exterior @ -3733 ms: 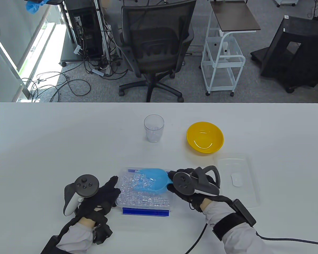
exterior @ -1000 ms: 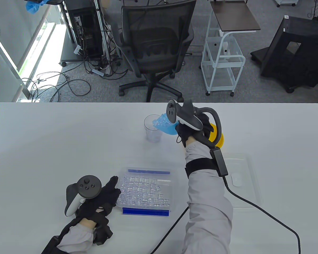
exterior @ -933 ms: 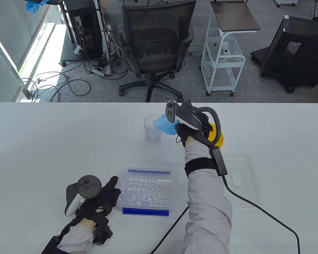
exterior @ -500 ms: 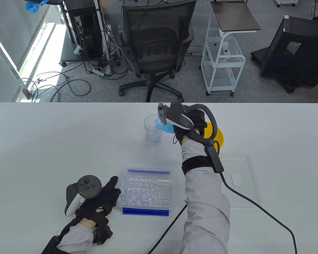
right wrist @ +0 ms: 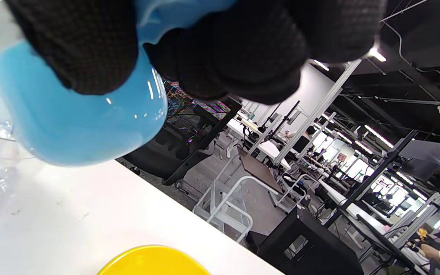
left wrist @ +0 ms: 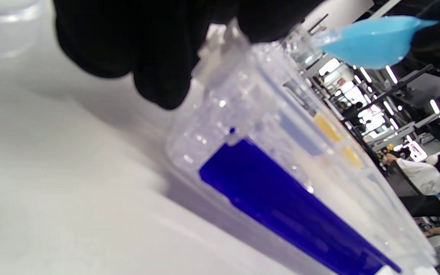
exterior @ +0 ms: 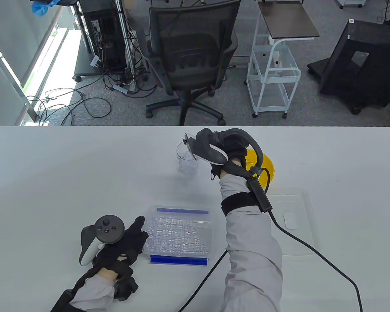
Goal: Shake ice in a plastic shaker with both hands
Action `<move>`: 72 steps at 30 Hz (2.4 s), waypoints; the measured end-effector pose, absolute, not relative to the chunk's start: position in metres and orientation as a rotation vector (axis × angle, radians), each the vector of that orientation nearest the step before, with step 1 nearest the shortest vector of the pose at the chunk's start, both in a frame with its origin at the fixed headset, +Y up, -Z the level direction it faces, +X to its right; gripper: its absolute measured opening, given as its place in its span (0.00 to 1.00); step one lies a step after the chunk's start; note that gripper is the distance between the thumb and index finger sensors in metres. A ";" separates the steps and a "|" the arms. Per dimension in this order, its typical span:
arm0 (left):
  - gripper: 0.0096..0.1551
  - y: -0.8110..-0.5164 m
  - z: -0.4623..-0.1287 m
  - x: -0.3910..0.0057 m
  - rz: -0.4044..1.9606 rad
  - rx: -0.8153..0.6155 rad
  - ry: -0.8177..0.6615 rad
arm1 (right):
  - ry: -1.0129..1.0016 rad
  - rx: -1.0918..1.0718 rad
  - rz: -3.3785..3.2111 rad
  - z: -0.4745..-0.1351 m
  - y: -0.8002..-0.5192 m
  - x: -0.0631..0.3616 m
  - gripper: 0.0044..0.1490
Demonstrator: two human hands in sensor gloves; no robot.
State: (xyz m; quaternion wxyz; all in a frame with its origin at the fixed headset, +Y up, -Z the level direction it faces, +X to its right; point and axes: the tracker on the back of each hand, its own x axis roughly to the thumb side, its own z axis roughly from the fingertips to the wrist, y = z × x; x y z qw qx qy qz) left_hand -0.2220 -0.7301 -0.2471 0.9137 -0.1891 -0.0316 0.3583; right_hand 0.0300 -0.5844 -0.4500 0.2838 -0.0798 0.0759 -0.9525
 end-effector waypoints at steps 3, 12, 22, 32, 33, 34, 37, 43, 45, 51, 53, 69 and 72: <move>0.36 -0.730 -0.247 -0.222 0.738 -0.390 -0.065 | 0.219 -0.217 -2.531 -0.448 -0.583 0.030 0.33; 0.36 -0.730 -0.247 -0.222 0.737 -0.389 -0.065 | 0.243 -0.192 -2.529 -0.448 -0.579 0.037 0.34; 0.36 -0.730 -0.247 -0.222 0.739 -0.389 -0.064 | 0.247 -0.096 -2.656 -0.447 -0.584 0.067 0.34; 0.36 -0.730 -0.247 -0.222 0.738 -0.389 -0.062 | 0.152 0.341 -2.982 -0.446 -0.619 0.147 0.38; 0.36 -0.730 -0.247 -0.222 0.738 -0.389 -0.063 | 0.117 0.403 -3.022 -0.443 -0.626 0.155 0.38; 0.36 -0.731 -0.247 -0.222 0.738 -0.389 -0.063 | 0.093 0.451 -3.049 -0.441 -0.630 0.160 0.39; 0.36 -0.731 -0.247 -0.222 0.737 -0.388 -0.063 | -0.036 0.615 -3.150 -0.430 -0.651 0.176 0.41; 0.36 -0.732 -0.247 -0.222 0.734 -0.385 -0.063 | -0.231 0.775 -3.204 -0.419 -0.696 0.186 0.42; 0.36 -0.732 -0.247 -0.222 0.734 -0.385 -0.063 | -0.262 0.787 -3.193 -0.418 -0.706 0.185 0.42; 0.36 -0.733 -0.247 -0.222 0.736 -0.387 -0.063 | -0.330 0.777 -3.189 -0.419 -0.718 0.180 0.42; 0.36 -0.732 -0.247 -0.222 0.735 -0.387 -0.063 | -0.354 0.766 -3.180 -0.420 -0.719 0.179 0.42; 0.36 -0.732 -0.246 -0.221 0.722 -0.379 -0.056 | -0.310 0.659 -3.257 -0.397 -0.704 0.194 0.42; 0.35 -0.732 -0.246 -0.221 0.726 -0.380 -0.049 | -0.232 0.544 -3.306 -0.381 -0.694 0.190 0.41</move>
